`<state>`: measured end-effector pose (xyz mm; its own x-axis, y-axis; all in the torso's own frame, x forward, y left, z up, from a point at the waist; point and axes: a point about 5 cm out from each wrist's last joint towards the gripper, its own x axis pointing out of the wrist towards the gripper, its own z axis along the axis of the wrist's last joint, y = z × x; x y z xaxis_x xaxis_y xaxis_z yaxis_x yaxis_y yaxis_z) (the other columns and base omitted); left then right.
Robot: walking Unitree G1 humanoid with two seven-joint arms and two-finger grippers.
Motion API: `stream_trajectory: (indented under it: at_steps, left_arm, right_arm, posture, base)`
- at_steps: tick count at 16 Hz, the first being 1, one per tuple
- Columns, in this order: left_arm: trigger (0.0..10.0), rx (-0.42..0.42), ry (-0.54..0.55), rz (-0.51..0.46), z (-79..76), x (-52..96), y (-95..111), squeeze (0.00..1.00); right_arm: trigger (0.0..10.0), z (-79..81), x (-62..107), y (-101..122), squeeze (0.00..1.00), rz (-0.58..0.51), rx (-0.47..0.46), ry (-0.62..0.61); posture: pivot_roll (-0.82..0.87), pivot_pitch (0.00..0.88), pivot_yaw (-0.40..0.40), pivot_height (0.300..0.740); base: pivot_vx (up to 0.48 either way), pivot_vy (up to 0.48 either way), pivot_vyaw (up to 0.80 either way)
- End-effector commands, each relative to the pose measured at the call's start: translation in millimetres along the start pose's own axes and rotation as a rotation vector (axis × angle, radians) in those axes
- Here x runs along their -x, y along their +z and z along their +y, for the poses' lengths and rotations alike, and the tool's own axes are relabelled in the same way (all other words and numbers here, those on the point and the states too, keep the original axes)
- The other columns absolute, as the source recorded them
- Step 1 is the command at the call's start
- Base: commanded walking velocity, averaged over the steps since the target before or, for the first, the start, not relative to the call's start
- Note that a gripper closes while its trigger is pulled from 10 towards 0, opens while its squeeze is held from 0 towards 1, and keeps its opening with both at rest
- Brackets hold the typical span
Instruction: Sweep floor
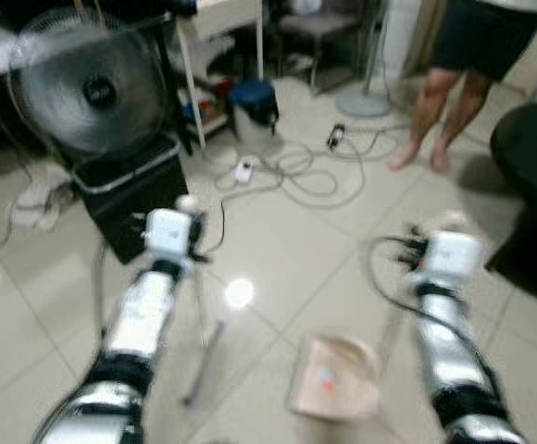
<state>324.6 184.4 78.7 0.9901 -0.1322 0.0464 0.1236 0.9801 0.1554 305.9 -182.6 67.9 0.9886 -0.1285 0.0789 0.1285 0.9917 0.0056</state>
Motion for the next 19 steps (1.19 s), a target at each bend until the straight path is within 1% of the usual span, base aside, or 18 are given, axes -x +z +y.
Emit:
stream_trajectory:
  at_steps: [1, 6, 7, 10, 12, 15, 17, 18, 19]
  left_arm:
    - [10.0, -0.012, -0.01, -0.03, -3.4, -5.2, 7.7, 0.0]
    - [10.0, -0.008, -0.011, -0.027, -3.9, -4.8, 6.9, 0.0]
    - [10.0, -0.007, -0.011, -0.026, -4.2, -4.5, 6.4, 0.0]
    - [10.0, -0.005, -0.011, -0.024, -5.0, -4.0, 5.7, 0.0]
    - [10.0, 0.002, -0.009, -0.024, -5.5, -3.6, 5.4, 0.0]
    - [10.0, 0.003, -0.008, -0.024, -5.6, -3.1, 4.9, 0.0]
    - [10.0, 0.013, -0.006, -0.019, -6.1, -2.7, 3.9, 0.0]
    - [10.0, 0.033, -0.001, -0.017, -6.2, -1.9, 2.9, 0.0]
    - [10.0, 0.032, -0.002, 0.0, -6.2, 0.2, -0.5, 0.0]
  right_arm:
    - [10.0, -5.1, -2.3, 4.1, 0.0, -0.017, -0.001, -0.017]
    - [10.0, -6.0, -1.1, 2.8, 0.0, -0.014, 0.009, -0.027]
    - [10.0, -6.8, -0.2, 1.5, 0.0, -0.012, -0.03, -0.047]
    - [10.0, -7.5, -0.3, 1.2, 0.0, -0.008, -0.021, -0.047]
    - [10.0, -2.5, -1.2, 3.9, 0.0, -0.024, -0.014, 0.005]
    - [10.0, 1.4, -1.9, 3.3, 0.0, -0.01, -0.056, 0.019]
    - [10.0, 7.5, -0.5, 6.0, 0.0, -0.035, -0.072, 0.076]
    - [10.0, 9.1, 0.4, 5.7, 0.0, -0.035, -0.08, 0.089]
    - [10.0, 10.0, 0.9, 2.3, 0.0, -0.008, -0.075, 0.089]
  posture:
    - [-0.1, 0.0, 0.077, 0.74]
    - [-0.1, 0.0, 0.078, 0.74]
    - [-0.1, 0.0, 0.078, 0.74]
    - [-0.1, 0.0, 0.076, 0.74]
    - [-0.1, 0.0, 0.075, 0.74]
    - [-0.1, 0.0, 0.072, 0.74]
    - [-0.1, 0.0, 0.071, 0.74]
    - [-0.1, 0.0, 0.071, 0.74]
    - [-0.1, 0.0, 0.068, 0.74]
  base:
    - [0.431, 0.0, 0.8]
    - [0.432, 0.0, 0.8]
    - [0.431, 0.0, 0.0]
    - [0.431, 0.0, 0.0]
    - [0.431, 0.0, 0.0]
    - [0.431, 0.0, 0.0]
    - [0.422, 0.0, 0.0]
    - [0.0, 0.0, 0.0]
    - [0.0, 0.0, 0.0]
